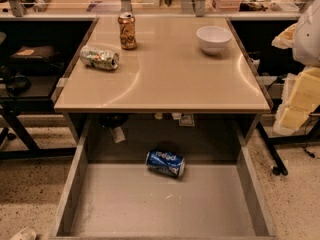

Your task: Pick pepsi can from top drawer and place on counter

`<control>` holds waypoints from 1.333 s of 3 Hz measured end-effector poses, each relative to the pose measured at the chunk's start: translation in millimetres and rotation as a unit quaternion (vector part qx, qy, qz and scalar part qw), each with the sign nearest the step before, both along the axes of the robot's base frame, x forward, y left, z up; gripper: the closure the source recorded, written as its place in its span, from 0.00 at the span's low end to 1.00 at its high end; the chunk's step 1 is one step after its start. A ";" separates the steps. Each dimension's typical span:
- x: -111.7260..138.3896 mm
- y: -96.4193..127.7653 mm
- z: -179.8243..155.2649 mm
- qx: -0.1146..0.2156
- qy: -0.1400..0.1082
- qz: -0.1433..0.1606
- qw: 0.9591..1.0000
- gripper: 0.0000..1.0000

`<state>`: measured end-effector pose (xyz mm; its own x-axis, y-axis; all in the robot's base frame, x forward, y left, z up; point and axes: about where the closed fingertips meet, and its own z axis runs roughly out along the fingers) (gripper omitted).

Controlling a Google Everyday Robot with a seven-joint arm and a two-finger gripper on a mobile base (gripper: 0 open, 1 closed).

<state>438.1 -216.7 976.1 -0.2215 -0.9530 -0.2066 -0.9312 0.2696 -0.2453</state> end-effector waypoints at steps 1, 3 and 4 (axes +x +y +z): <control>0.4 1.4 -1.8 0.003 -0.005 0.002 1.000 0.00; 1.3 10.8 -71.8 0.018 0.023 0.020 0.999 0.00; -0.1 10.9 -74.9 0.017 0.025 0.020 0.999 0.00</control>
Offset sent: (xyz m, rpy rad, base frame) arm 0.0103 0.0144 -0.0881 0.0741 0.0242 0.0682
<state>438.0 -205.8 901.2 -0.1941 -0.9539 -0.2287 -0.9525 0.2391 -0.1886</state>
